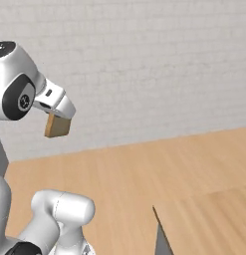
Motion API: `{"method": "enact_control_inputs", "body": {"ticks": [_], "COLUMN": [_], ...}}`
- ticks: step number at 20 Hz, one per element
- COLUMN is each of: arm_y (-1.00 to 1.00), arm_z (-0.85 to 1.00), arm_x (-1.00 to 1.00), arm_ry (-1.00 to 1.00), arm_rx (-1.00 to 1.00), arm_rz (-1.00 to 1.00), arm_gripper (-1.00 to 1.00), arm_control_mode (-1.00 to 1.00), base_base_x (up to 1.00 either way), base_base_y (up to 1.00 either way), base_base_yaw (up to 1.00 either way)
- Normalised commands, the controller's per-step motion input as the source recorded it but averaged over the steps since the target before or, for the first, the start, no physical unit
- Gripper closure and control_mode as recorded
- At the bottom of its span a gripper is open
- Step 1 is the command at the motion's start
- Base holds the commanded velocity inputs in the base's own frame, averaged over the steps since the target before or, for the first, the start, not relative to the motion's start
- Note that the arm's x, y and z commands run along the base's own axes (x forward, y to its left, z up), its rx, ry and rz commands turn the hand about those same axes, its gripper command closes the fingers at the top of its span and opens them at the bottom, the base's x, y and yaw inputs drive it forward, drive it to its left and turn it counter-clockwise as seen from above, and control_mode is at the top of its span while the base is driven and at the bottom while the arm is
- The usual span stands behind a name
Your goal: Start the toaster. Once the lever pops up, take the bread to the plate on the dining counter.
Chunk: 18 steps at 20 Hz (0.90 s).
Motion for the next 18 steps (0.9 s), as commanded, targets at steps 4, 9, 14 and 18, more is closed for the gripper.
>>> {"method": "enact_control_inputs", "body": {"ticks": [4, 9, 14, 18], "arm_y": [0.00, 0.00, 0.00, 0.00], "arm_z": [0.00, 0.00, 0.00, 0.00], "arm_x": [0.00, 0.00, 0.00, 0.00], "arm_ry": [0.00, 0.00, 0.00, 0.00], "arm_rx": [0.00, 0.00, 0.00, 0.00], "arm_rz": [0.00, 0.00, 0.00, 0.00], "arm_gripper": [1.00, 1.00, 1.00, 1.00], "arm_control_mode": [1.00, 1.00, 1.00, 1.00], "base_base_x": [1.00, 0.99, 0.82, 0.74], "base_base_y": [0.36, 0.30, 0.25, 0.25], "base_base_yaw": [-0.39, -0.47, -0.55, -0.58]}}
